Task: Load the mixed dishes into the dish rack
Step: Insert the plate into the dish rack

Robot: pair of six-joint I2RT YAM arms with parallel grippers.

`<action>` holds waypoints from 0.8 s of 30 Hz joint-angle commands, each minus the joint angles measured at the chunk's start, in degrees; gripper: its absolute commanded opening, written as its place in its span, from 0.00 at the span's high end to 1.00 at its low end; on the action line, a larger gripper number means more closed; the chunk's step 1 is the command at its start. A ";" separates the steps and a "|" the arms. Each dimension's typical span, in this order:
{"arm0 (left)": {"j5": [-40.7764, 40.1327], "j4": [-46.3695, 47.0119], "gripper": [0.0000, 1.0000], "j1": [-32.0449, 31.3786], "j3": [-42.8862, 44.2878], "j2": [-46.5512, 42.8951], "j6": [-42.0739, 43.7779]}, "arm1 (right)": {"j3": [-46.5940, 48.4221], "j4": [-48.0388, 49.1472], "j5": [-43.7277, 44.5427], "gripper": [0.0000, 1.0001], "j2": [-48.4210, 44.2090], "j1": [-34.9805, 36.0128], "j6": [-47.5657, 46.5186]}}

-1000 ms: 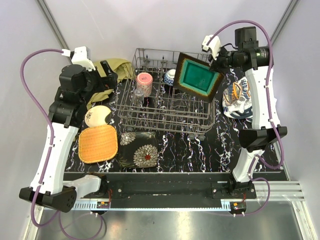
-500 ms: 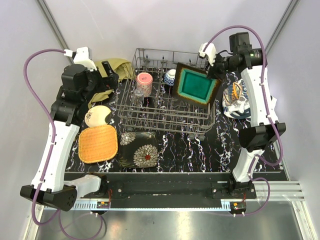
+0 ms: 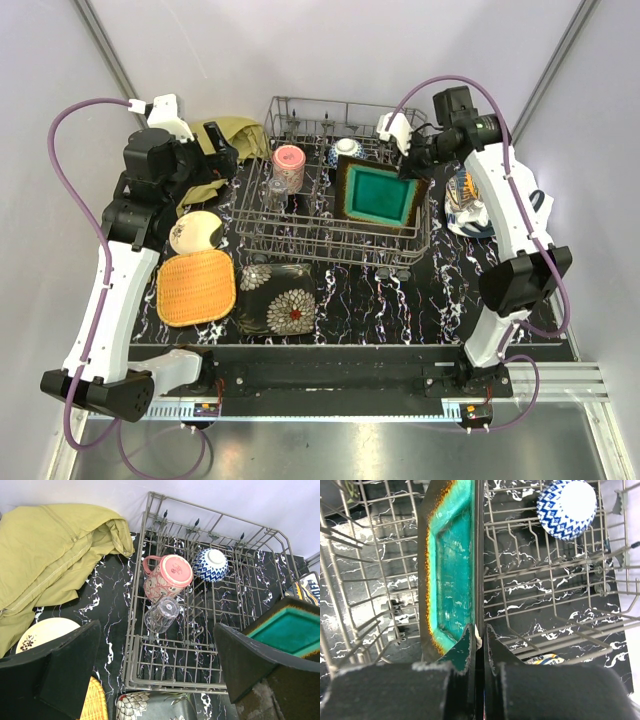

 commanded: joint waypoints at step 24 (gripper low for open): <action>1.90 3.27 0.01 0.69 -1.35 -1.97 -1.44 | -18.89 18.48 10.68 1.00 -14.01 5.27 1.02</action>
